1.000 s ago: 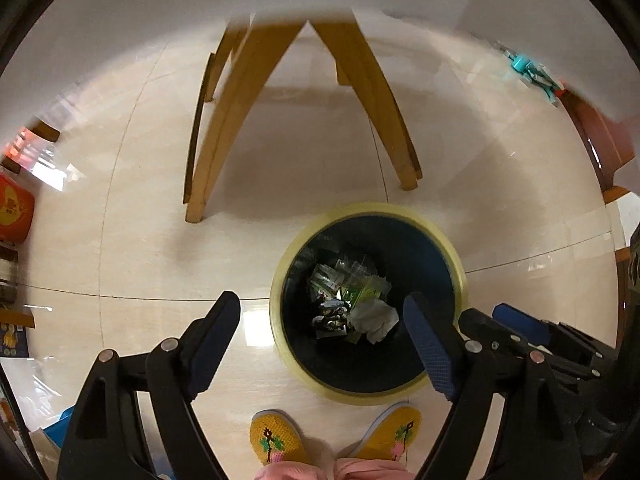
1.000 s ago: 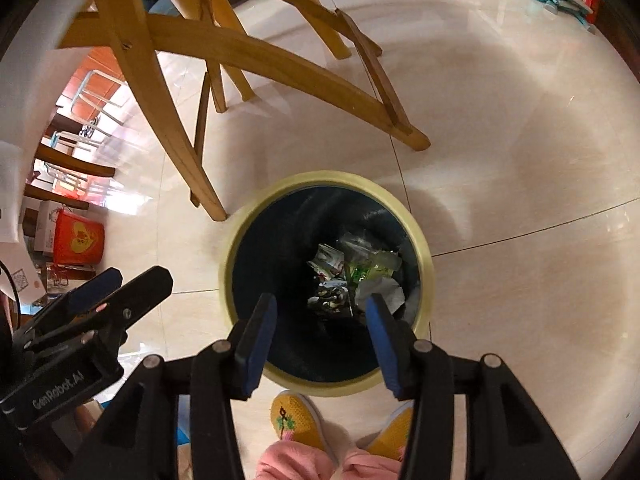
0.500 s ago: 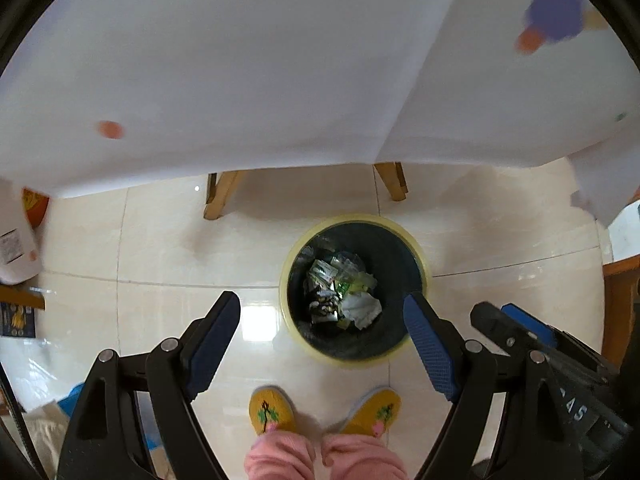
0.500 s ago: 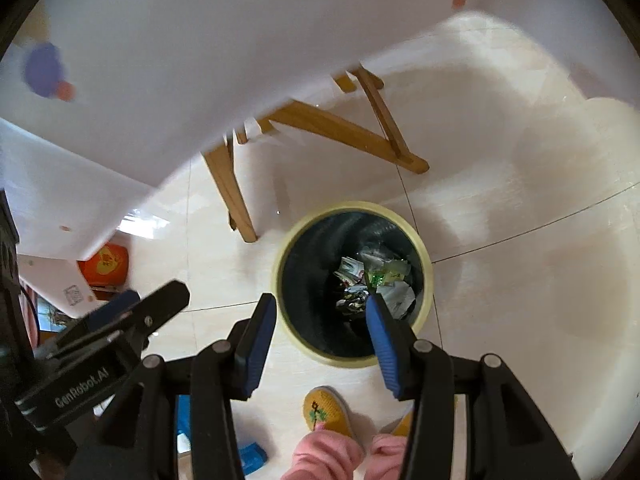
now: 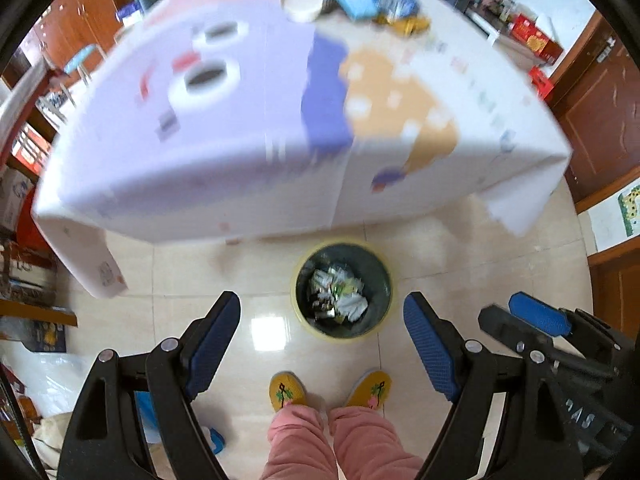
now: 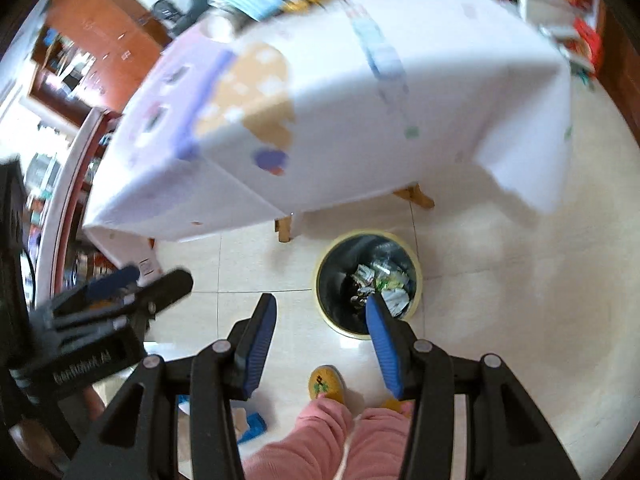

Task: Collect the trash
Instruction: 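Raise both tools back over the table clutter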

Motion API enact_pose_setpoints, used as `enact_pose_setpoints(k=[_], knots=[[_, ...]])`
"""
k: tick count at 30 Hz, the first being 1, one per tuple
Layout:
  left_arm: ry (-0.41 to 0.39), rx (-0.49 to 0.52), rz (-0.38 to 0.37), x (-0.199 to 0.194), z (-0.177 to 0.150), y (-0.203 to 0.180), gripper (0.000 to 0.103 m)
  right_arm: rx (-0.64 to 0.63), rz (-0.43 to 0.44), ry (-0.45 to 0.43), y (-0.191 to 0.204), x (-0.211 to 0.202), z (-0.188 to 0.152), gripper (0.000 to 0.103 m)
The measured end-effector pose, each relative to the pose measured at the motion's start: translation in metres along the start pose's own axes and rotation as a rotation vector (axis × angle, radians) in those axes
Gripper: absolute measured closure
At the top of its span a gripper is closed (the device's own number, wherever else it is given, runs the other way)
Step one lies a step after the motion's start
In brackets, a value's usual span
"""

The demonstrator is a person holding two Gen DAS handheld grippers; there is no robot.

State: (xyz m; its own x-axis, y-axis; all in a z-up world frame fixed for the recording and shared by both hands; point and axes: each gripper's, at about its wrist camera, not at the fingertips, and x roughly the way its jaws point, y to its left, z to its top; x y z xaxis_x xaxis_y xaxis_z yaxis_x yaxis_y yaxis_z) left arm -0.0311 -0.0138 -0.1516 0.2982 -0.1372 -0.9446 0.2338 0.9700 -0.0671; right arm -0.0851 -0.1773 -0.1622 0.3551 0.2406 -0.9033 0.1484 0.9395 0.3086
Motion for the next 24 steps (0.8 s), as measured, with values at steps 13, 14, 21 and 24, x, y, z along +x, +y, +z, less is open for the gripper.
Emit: enact_pose_setpoints(k=[13,14,21,24], knots=[[-0.246,0.021,-0.008,-0.156,0.085,-0.032,0.021,-0.139,-0.003,-0.245,0.018,-0.135,0.065,0.056],[-0.264,0.021,-0.013,-0.165,0.093,-0.033,0.021,-0.143,-0.002,-0.258,0.018,-0.141,0.071,0.056],[-0.334,0.033,-0.006,-0.196,0.131,-0.040,0.021,-0.154,0.010,-0.348,0.017,-0.172,0.112,0.056],[-0.341,0.062,0.008,-0.197,0.157,-0.040,0.021,-0.143,0.007,-0.371,0.019,-0.174,0.132,0.056]])
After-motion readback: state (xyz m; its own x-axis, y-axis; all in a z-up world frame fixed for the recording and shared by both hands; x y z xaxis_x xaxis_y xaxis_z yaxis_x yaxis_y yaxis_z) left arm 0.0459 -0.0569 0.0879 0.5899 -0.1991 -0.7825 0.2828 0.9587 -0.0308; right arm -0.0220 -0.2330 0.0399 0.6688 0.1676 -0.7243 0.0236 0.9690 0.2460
